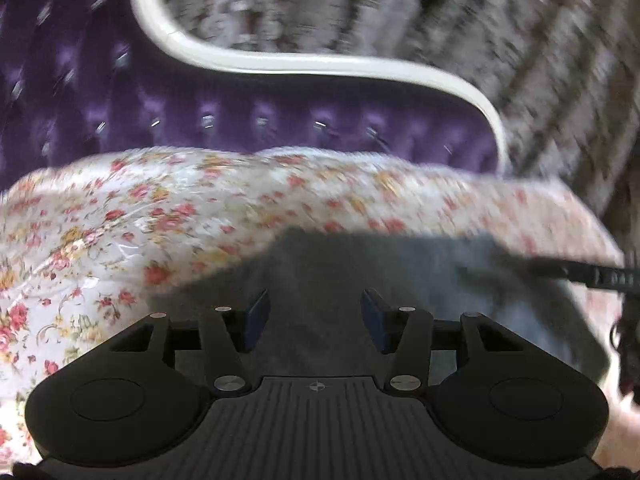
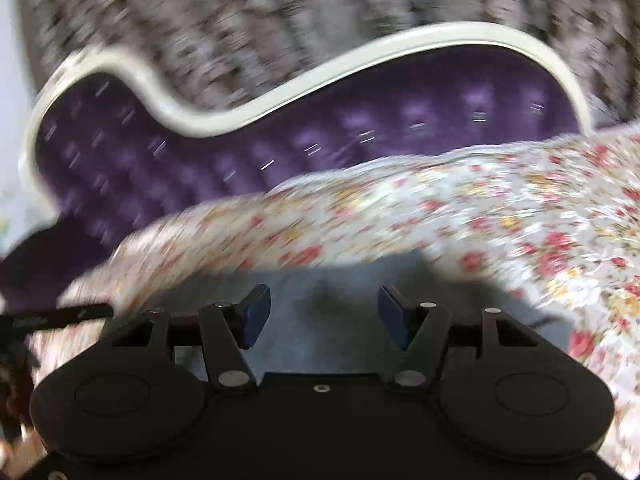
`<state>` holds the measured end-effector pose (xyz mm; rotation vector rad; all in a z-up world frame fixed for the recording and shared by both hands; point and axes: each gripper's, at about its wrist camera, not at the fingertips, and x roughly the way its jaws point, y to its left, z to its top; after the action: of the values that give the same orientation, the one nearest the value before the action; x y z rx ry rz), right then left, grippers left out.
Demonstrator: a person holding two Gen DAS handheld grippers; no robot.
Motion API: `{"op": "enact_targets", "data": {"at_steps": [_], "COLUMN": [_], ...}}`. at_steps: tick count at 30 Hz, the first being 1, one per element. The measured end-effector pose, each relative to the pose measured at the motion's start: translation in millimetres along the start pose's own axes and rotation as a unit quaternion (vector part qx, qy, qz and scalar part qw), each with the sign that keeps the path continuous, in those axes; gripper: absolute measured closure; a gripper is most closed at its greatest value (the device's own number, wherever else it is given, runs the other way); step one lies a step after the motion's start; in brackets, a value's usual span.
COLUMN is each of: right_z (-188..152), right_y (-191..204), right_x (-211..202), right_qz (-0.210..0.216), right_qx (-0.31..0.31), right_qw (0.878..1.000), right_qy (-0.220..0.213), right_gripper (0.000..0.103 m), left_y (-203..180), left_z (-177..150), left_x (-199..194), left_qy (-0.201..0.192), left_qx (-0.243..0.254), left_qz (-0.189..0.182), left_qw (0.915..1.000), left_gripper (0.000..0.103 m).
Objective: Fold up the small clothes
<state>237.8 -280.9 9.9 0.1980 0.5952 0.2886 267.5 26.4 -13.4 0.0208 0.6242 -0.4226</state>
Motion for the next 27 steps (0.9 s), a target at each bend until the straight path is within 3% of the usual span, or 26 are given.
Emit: {"op": "enact_targets", "data": {"at_steps": [4,8,13,17,22,24,27], "right_z": [-24.3,-28.4,-13.3,-0.1,-5.6,-11.5,-11.6], "right_y": [42.0,58.9,23.2,1.3,41.6,62.4,78.8], "right_x": [0.0,21.5,60.8,63.2,37.4,36.5,56.6], "right_qz": [0.007,-0.009,-0.080,-0.121,-0.054,-0.020,-0.002], "right_qx": [-0.094,-0.151,-0.100,-0.045,-0.105,-0.138,-0.153], "right_qw": [0.995,0.987,0.990,0.990,0.993,0.990,0.986], "right_qy": [0.024,0.054,0.066,0.059,0.031,0.035,0.059], "right_gripper": [0.038,0.039,0.039,0.039,0.039,0.039,0.039], "left_y": [-19.9,-4.0,10.5,13.3,12.0,11.9,11.8], "left_z": [-22.0,-36.0,-40.1,-41.8,-46.9,-47.2,-48.0], "left_x": [0.2,12.9,10.6,12.1,9.2,9.3,8.1], "left_qy": [0.008,0.034,0.017,0.012,0.004,0.002,0.003], "left_qx": [0.059,0.015,-0.028,-0.047,-0.052,-0.053,-0.052], "left_qz": [0.002,0.022,0.012,0.012,0.011,0.011,0.011], "left_qw": [0.9982,0.9991,0.9994,0.9987,0.9986,0.9985,0.9986], "left_gripper": [0.054,0.054,0.054,0.054,0.054,0.054,0.053]}}
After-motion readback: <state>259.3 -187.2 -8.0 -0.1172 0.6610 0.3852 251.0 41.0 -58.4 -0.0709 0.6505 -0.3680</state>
